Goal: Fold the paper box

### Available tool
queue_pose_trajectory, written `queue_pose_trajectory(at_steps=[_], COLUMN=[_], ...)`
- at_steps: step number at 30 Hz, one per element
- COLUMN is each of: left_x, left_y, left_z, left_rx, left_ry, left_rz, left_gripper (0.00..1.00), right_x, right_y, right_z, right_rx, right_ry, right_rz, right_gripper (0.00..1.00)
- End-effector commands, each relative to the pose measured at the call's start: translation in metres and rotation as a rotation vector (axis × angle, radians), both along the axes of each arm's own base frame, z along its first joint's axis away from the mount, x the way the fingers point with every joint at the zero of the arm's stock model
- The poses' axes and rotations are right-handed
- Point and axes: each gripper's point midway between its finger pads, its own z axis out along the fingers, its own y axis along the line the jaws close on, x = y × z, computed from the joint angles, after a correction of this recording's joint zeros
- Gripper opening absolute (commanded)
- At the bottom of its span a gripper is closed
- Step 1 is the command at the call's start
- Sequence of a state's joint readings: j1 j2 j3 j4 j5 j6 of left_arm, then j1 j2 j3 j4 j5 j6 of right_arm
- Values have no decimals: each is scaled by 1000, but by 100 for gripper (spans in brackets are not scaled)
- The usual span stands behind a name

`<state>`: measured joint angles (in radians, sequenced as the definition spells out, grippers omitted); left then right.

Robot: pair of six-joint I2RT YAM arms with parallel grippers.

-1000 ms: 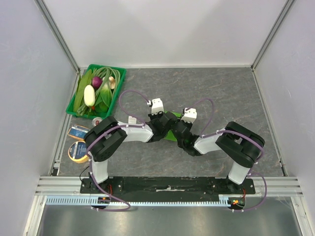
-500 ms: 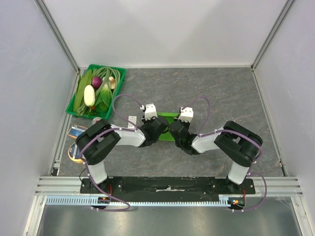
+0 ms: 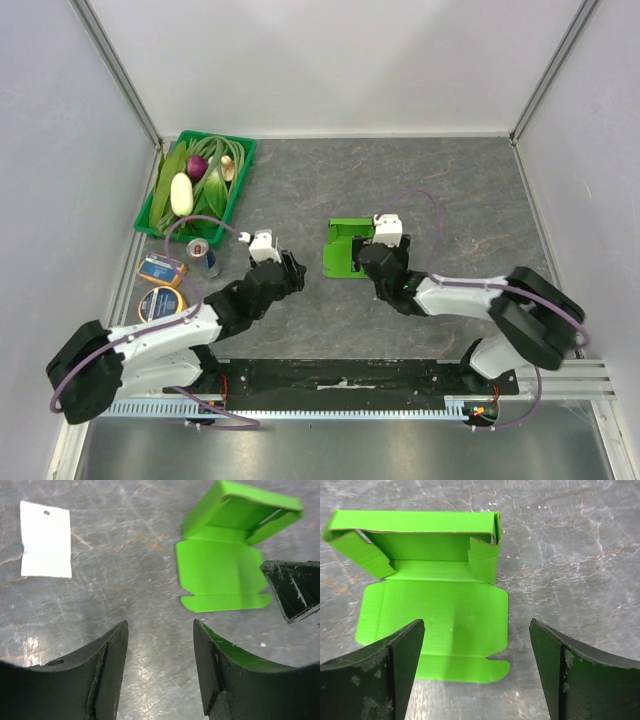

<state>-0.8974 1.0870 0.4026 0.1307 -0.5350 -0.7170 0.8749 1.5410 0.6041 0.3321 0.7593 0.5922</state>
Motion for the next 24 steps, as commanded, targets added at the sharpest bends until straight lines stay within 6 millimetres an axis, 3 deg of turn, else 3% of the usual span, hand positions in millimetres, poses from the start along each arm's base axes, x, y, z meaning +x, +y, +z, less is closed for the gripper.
queue_pose_trajectory(at_steps=[1, 3, 4, 5, 7, 10, 11, 12, 13, 14, 15, 17, 18, 19, 24], left_x=[-12, -4, -4, 3, 14, 35, 46, 51, 56, 65, 71, 83, 90, 94, 112], left_y=[-9, -8, -12, -10, -11, -11, -16, -19, -25, -34, -38, -47, -54, -58, -69], left_z=[11, 19, 21, 23, 24, 28, 38, 28, 29, 37, 24, 20, 23, 1, -13], left_rx=[-33, -51, -51, -51, -27, 0, -18, 6, 3, -15, 15, 29, 38, 63, 96], left_ry=[37, 43, 46, 41, 46, 40, -4, 5, -15, -74, -71, -98, -139, -102, -75], left_rz=[-189, -203, -238, -233, -233, -197, -193, -201, -214, -234, -253, -269, -292, -306, -304], left_gripper=[61, 61, 61, 61, 61, 58, 57, 54, 54, 54, 54, 55, 56, 56, 54], right_x=[-19, -24, -23, -26, -20, -13, -9, -5, -2, 10, 15, 27, 30, 35, 49], right_y=[-15, -29, -37, -45, -66, -81, -87, -87, -81, -73, -70, -55, -51, -46, -46], right_z=[27, 28, 40, 35, 39, 47, 48, 50, 47, 57, 51, 57, 45, 46, 9], right_rx=[-10, 6, 34, 33, 101, 132, 108, 103, 106, 121, 101, 161, 161, 178, 161], right_ry=[36, 76, 65, 104, 144, 153, 144, 141, 153, 86, 78, -1, 6, -32, 57], right_rz=[107, 117, 104, 109, 76, 92, 95, 98, 135, 175, 201, 274, 295, 307, 259], right_gripper=[95, 95, 95, 95, 95, 93, 91, 88, 84, 79, 76, 71, 70, 69, 67])
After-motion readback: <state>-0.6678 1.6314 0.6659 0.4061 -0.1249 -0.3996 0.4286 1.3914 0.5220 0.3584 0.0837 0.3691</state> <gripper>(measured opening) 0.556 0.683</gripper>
